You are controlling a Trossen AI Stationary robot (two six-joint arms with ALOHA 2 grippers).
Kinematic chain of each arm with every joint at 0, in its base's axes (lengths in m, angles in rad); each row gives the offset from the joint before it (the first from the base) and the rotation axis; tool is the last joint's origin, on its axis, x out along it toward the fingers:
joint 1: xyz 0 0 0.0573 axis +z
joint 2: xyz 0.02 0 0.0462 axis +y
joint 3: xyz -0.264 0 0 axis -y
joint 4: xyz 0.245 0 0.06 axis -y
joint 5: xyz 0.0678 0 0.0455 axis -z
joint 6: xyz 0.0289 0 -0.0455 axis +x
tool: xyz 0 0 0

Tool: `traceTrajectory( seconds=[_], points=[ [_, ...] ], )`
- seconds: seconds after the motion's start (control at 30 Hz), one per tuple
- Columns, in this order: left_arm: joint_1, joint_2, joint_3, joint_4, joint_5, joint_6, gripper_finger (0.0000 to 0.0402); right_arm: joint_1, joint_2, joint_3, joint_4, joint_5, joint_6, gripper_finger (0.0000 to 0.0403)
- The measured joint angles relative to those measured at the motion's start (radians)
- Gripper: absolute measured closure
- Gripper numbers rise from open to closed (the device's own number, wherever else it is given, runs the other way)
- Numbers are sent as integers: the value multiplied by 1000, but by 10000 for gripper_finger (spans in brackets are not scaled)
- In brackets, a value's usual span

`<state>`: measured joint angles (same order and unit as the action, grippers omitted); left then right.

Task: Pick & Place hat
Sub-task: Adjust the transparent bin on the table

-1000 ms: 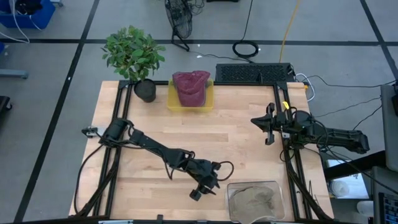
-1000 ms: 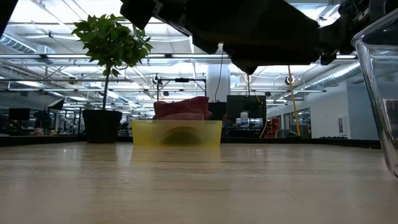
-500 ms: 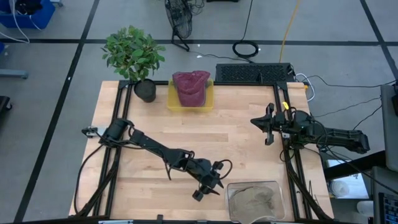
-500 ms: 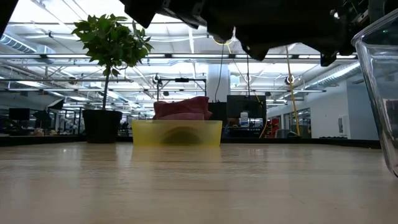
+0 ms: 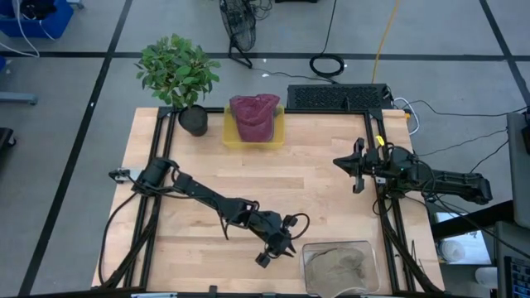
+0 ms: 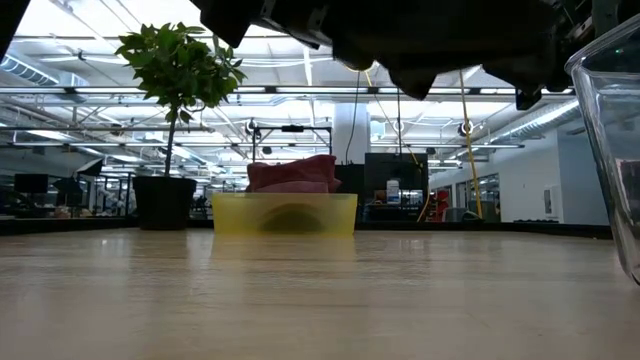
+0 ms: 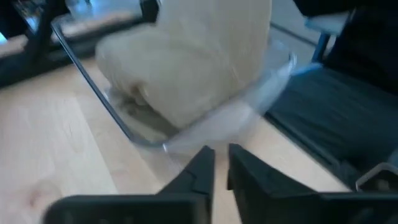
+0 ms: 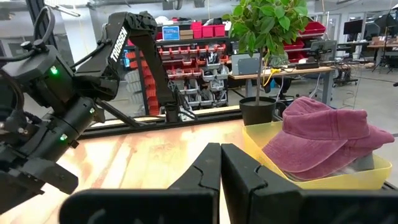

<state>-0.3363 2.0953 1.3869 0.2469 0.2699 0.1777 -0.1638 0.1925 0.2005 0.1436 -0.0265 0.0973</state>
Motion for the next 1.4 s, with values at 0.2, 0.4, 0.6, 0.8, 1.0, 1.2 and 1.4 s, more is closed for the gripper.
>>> traceTrajectory(
  seconds=[0.2, 0.4, 0.6, 0.8, 1.0, 1.2, 1.4],
  points=[
    [-5, 3, 0, 66, -13, -29, 393, 0, 0, 0, 0, 0, 22, 403],
    [-22, 38, 11, 128, -48, -95, 396, 0, -1, 0, 0, -4, 47, 403],
    [-26, 45, 36, -29, -87, -117, 398, 0, -4, 0, -6, -46, 74, 403],
    [-42, 73, 74, 68, -119, -157, 398, 0, -4, 0, -4, -60, 73, 403],
    [-47, 178, 196, 44, -121, -165, 394, 0, -8, 0, 7, -58, 71, 403],
    [-46, 265, 300, -11, -154, -160, 394, 1, -17, 0, 0, -61, 71, 403],
    [-38, 255, 311, -22, -291, -134, 398, 1, -18, 0, 8, -81, 71, 403]
  ],
)
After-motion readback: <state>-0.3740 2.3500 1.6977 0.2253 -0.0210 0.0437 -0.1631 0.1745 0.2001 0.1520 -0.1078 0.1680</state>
